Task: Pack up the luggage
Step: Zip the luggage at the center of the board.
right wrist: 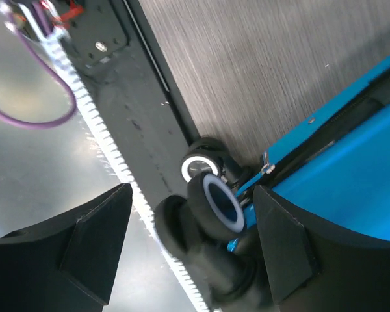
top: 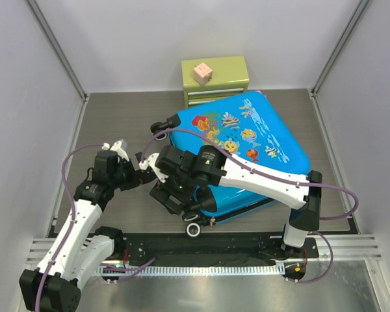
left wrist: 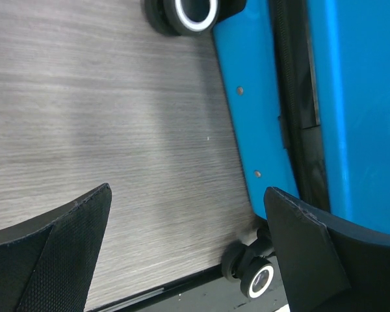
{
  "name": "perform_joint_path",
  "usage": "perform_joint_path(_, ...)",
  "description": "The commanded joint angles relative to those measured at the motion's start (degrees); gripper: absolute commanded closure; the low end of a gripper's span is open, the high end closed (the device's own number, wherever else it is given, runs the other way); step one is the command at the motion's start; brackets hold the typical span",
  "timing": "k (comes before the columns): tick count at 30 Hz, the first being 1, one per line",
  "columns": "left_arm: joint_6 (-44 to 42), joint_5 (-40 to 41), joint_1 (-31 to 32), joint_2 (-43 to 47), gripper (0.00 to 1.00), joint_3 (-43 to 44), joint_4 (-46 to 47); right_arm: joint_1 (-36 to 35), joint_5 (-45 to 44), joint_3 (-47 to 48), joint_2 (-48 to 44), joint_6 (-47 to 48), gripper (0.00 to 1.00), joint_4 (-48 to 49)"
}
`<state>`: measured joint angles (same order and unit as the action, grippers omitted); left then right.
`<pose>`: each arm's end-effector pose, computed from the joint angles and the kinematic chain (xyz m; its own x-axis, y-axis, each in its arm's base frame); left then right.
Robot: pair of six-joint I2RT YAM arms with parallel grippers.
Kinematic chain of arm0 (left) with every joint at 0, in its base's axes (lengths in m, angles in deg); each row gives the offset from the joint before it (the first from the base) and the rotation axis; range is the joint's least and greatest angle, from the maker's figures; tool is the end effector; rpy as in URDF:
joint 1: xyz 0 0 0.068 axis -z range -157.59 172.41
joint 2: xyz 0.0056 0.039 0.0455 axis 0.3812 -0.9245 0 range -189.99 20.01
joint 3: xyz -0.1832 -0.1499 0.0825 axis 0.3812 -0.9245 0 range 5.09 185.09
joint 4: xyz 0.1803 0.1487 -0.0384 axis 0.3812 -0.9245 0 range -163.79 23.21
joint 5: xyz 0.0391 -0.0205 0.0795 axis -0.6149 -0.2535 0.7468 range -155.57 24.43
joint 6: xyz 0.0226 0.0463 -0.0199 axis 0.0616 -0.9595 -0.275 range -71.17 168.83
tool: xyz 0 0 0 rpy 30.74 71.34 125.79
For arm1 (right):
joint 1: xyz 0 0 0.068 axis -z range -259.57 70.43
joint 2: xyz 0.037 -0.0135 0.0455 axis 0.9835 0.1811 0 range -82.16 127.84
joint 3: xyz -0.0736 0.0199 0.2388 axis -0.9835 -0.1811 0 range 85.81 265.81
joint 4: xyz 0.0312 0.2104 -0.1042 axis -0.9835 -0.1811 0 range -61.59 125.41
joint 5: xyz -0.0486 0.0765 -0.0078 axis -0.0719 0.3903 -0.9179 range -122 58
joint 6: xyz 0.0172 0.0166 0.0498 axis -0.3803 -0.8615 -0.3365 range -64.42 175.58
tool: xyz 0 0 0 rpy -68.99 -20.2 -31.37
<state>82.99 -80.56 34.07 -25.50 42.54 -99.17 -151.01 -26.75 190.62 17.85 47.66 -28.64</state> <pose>0.1547 -0.0418 0.2427 -0.7435 -0.4004 -0.5356 -0.0356 0.8235 -0.5661 0.1023 0.3155 0.3331 -0.4031 -0.7694 -0.4956 -0.9121 0.3822 0.1485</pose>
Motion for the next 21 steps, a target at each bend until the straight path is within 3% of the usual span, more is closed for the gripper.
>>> perform_joint_path(1,1.53,-1.54,0.91,-0.36,0.0,-1.33,5.13,-1.59,-1.48,7.68,-5.6,-8.3,0.2,-4.32)
perform_joint_path(5,1.09,-3.12,1.43,-2.12,0.0,-0.98,5.22,-8.86,2.04,5.5,-6.67,-15.97,0.23,-4.68)
perform_joint_path(8,1.09,-2.69,2.05,-1.51,0.0,-0.98,5.14,-13.1,-1.29,3.13,-6.75,-22.36,0.23,-5.21)
perform_joint_path(11,1.18,-0.76,2.75,-0.72,0.0,-1.15,4.52,-16.79,-10.85,-0.04,-8.67,-32.8,0.22,-3.81)
perform_joint_path(15,1.71,2.49,3.98,1.04,0.0,-1.24,3.73,-20.48,-23.87,-10.22,-15.7,-47.43,0.2,7.84)
perform_joint_path(19,2.06,4.25,5.39,2.36,0.0,-1.42,3.2,-22.68,-40.1,-17.35,-18.62,-57.8,0.19,4.3)
perform_joint_path(21,1.97,4.17,5.92,2.97,0.0,-1.51,3.38,-22.87,-43.65,-19.72,-19.75,-62.27,0.19,4.37)
